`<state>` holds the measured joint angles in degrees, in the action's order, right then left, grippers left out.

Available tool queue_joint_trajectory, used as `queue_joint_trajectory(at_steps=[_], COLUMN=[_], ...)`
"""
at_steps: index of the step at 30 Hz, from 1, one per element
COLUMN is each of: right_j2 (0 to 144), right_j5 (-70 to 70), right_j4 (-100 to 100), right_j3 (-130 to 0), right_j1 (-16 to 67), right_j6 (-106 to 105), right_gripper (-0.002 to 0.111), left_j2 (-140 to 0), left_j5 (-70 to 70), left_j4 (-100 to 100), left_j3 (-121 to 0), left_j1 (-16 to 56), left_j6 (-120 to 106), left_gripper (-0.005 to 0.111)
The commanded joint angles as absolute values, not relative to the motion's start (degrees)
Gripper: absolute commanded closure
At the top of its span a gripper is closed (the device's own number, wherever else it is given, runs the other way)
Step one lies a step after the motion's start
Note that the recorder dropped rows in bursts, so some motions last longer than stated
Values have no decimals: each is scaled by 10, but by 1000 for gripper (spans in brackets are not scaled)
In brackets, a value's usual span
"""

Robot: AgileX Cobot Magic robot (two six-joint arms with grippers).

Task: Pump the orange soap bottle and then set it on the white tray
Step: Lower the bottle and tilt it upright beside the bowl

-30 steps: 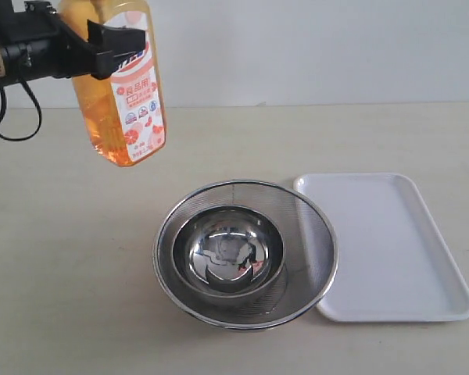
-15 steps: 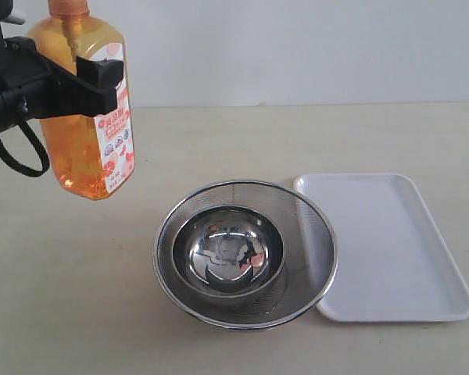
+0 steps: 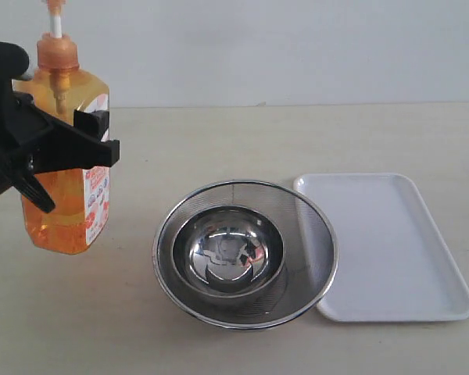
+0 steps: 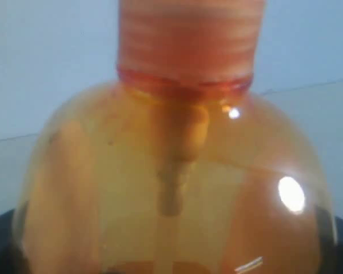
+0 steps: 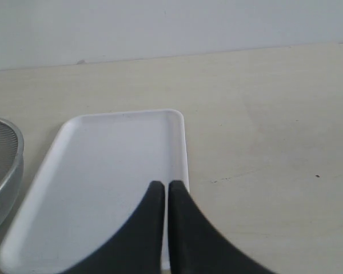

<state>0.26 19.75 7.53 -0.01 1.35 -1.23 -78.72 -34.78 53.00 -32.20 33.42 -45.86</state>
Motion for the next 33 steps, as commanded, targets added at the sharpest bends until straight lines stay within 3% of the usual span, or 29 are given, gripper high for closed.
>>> queue_joint_trajectory(at_steps=[1,33], right_j2=[0,0], right_j5=[191,191], right_j4=[73,73], right_j3=[0,0], right_j1=[12,12], right_j6=[-12,-11], right_gripper=[108,108], left_j2=[-775,-775], left_j5=[-399,-420], left_j4=[558,531], left_j3=[-320,-320], left_j1=[360,360], left_j6=[-525,-523], left_gripper=[102,102])
